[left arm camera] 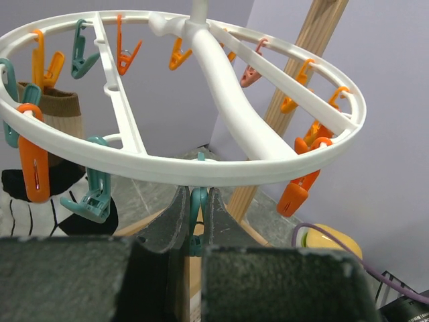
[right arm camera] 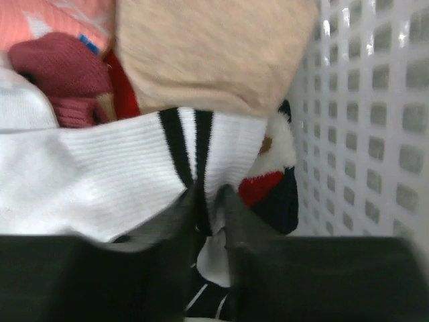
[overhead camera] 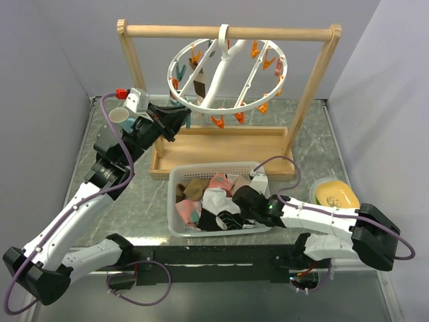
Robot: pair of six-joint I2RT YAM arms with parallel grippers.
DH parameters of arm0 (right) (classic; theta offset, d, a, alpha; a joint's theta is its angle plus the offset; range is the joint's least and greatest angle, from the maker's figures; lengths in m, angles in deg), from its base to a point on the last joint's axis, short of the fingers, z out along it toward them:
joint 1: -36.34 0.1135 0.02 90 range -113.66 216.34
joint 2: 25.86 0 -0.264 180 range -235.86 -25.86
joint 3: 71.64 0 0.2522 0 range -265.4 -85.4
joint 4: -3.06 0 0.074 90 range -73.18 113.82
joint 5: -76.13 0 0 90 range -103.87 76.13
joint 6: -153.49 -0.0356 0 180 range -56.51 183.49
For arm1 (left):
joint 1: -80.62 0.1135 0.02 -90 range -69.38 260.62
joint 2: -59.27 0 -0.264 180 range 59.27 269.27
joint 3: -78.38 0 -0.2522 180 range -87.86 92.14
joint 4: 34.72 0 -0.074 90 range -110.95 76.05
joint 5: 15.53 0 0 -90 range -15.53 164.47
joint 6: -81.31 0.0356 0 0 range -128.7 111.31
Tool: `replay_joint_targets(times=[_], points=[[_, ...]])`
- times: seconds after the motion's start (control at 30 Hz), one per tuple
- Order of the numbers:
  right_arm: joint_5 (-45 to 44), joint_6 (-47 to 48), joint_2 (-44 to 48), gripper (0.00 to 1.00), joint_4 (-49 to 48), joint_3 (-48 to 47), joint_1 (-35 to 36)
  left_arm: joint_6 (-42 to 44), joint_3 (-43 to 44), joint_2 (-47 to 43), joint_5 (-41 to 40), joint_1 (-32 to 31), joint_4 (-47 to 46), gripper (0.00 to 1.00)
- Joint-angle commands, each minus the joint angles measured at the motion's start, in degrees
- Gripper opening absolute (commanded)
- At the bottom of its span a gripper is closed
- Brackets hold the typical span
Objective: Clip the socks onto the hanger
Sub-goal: Adjust the sock in the bin.
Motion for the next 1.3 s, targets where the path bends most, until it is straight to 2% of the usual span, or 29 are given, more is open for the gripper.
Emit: replay_joint_targets(times=[0.0, 0.13, 0.27, 0.43, 0.47, 0.57, 0.77, 0.8, 0.9, 1.0, 1.27], points=[[-5.3, 2.3, 2.2, 0.17, -6.3, -4.3, 0.0, 0.5, -1.9, -3.1, 2.8, 0.2, 3.5, 0.01], [-9.1, 6.9, 4.4, 0.10, -6.3, -8.9, 0.8, 1.0, -2.4, -4.3, 2.9, 0.0, 3.2, 0.01], [-9.5, 12.0, 3.7, 0.10, -7.1, -13.7, 1.7, 1.2, -2.4, -4.9, 2.9, 0.0, 3.2, 0.01], [-1.8, 18.3, 3.2, 0.13, -18.4, -12.3, 2.3, 0.8, -1.0, -4.5, 2.9, -0.1, 5.2, 0.01], [0.3, 21.4, 2.0, 0.14, -24.3, -11.1, 2.2, 0.6, -0.8, -4.4, 2.9, 0.0, 5.3, 0.01], [5.7, 27.6, -3.3, 0.17, -29.8, -11.8, 2.1, -0.2, -0.5, -3.7, 2.9, 0.0, 5.1, 0.01], [6.6, 32.8, -14.0, 0.28, -30.5, -17.5, -0.4, 0.1, 0.4, -2.8, 3.3, 1.1, 5.3, 0.01], [7.3, 32.7, -14.5, 0.37, -30.7, -17.6, -1.0, 0.1, 0.6, -2.5, 3.2, 1.1, 5.8, 0.01], [7.7, 31.0, -14.2, 0.53, -30.5, -16.8, -2.8, -0.5, 0.5, -2.0, 4.0, 1.5, 5.5, 0.01], [8.9, 28.8, -10.9, 0.63, -31.7, -13.6, -4.3, -1.4, -0.2, -1.6, 4.6, 2.0, 4.5, 0.01], [17.8, 18.4, -4.7, 0.64, -36.6, -6.1, -9.0, -1.4, -0.9, -0.6, 4.6, 2.2, 3.6, 0.01]])
